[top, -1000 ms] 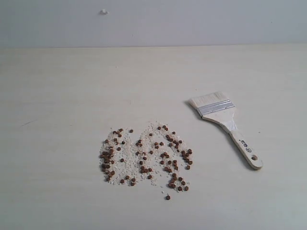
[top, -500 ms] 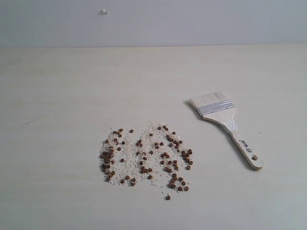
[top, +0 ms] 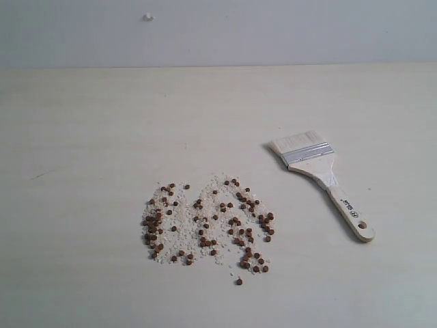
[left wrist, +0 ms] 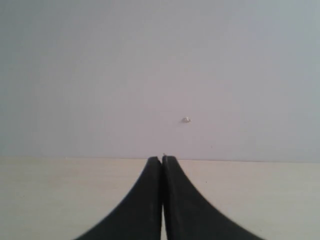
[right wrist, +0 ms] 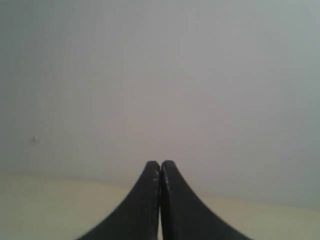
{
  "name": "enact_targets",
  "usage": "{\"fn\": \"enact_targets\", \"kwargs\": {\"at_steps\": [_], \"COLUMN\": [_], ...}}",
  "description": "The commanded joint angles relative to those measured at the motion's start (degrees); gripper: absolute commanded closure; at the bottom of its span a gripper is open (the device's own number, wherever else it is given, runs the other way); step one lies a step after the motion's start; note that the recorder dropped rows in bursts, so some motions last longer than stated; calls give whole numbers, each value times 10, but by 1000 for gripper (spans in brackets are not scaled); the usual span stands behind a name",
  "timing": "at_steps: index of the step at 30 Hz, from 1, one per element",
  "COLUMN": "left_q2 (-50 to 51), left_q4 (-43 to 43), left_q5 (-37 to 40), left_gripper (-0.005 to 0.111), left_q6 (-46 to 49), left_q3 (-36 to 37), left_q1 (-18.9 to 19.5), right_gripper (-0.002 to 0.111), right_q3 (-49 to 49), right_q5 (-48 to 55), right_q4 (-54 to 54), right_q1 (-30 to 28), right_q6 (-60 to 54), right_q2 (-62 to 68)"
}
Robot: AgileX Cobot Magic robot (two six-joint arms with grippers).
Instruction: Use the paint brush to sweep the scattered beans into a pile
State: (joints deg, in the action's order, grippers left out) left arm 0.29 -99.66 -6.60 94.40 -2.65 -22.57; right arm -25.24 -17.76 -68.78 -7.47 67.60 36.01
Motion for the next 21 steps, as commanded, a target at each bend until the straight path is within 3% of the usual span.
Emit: {"fn": "enact_targets", "kwargs": {"at_steps": [1, 11, 16, 19, 21], "left_q2": [-3, -3, -3, -3, -3], "left_q4": [-3, -3, -3, -3, -3], "left_q5": [2, 3, 4, 4, 4], "left_gripper": [107, 107, 107, 107, 107], "left_q6": [-2, -2, -2, -2, -2], "left_q3": [1, 1, 1, 1, 1], "left_q1": [-3, -3, -3, -3, -3], "right_gripper": [107, 107, 107, 107, 107], "right_q3": [-47, -83, -84, -84, -84], "right_q5": [-31, -13, 35, 138, 264], "right_q4": [-312, -312, -312, -312, -312], "right_q1": [29, 81, 105, 128, 145], "right_q6": [197, 137, -93, -148, -184], "right_q2": [143, 381, 422, 427, 427]}}
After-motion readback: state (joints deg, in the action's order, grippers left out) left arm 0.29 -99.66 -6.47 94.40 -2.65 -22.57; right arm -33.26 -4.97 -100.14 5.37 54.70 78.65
